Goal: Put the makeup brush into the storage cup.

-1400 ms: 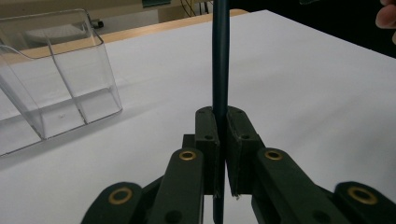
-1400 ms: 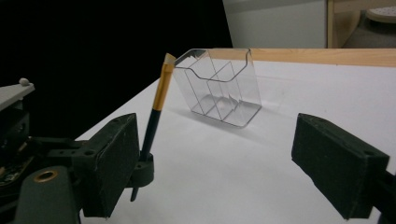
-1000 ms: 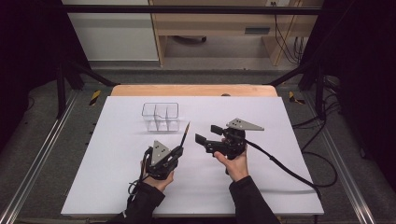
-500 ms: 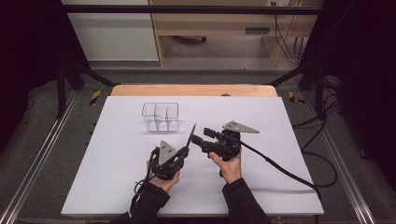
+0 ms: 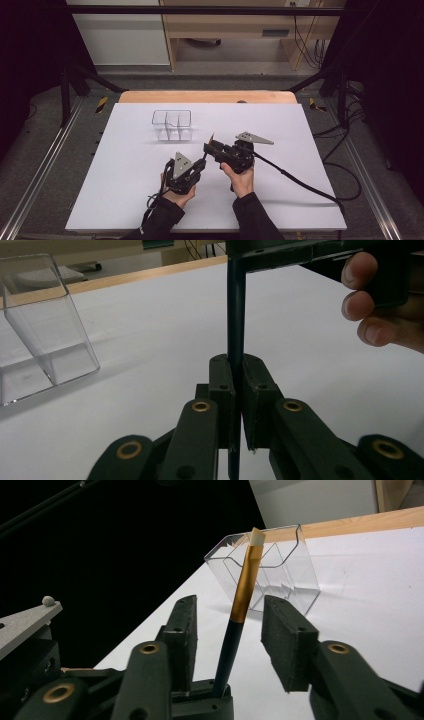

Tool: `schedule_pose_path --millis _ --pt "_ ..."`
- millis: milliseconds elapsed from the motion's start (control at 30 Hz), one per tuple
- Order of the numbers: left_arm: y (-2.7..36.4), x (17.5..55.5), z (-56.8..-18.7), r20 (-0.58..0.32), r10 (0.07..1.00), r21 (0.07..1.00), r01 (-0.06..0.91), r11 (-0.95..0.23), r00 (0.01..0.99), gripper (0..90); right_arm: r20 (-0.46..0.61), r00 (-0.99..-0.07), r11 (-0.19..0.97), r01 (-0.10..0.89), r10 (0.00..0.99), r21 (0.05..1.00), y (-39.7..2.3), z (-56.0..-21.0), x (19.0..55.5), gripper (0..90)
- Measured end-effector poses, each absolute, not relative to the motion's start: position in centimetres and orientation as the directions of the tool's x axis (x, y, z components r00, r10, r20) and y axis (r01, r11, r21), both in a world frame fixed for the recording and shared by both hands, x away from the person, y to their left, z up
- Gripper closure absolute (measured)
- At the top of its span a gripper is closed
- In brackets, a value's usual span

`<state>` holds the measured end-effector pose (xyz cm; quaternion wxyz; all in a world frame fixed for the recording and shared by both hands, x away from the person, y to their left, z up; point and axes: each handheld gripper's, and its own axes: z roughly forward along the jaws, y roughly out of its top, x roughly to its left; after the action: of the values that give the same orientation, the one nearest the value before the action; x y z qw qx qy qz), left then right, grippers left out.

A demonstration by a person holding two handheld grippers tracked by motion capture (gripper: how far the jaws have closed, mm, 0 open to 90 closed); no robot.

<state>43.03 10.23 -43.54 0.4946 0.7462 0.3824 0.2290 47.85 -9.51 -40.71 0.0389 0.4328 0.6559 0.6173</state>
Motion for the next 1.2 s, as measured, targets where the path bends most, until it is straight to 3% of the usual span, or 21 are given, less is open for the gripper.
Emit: schedule_pose_path --millis 167,533,967,1200 --pt "10.27 42.98 -43.52 -0.043 0.800 0.914 0.347 -0.210 0.598 83.5 0.507 -0.613 -0.159 0.531 0.606 0.832 -9.35 -40.87 47.90 70.1" --pt "10.27 42.88 -43.44 -0.065 0.806 0.914 0.359 -0.189 0.589 83.5 0.535 -0.596 -0.188 0.545 0.599 0.817 -9.19 -41.04 47.97 80.0" --pt "10.37 42.94 -43.37 -0.067 0.804 0.912 0.364 -0.191 0.590 82.5 0.540 -0.599 -0.198 0.541 0.591 0.817 -9.11 -41.10 47.82 83.6" --pt "10.68 43.32 -42.75 -0.052 0.804 0.906 0.367 -0.212 0.593 57.5 0.504 -0.618 -0.164 0.522 0.603 0.837 -9.18 -41.17 47.79 83.7"
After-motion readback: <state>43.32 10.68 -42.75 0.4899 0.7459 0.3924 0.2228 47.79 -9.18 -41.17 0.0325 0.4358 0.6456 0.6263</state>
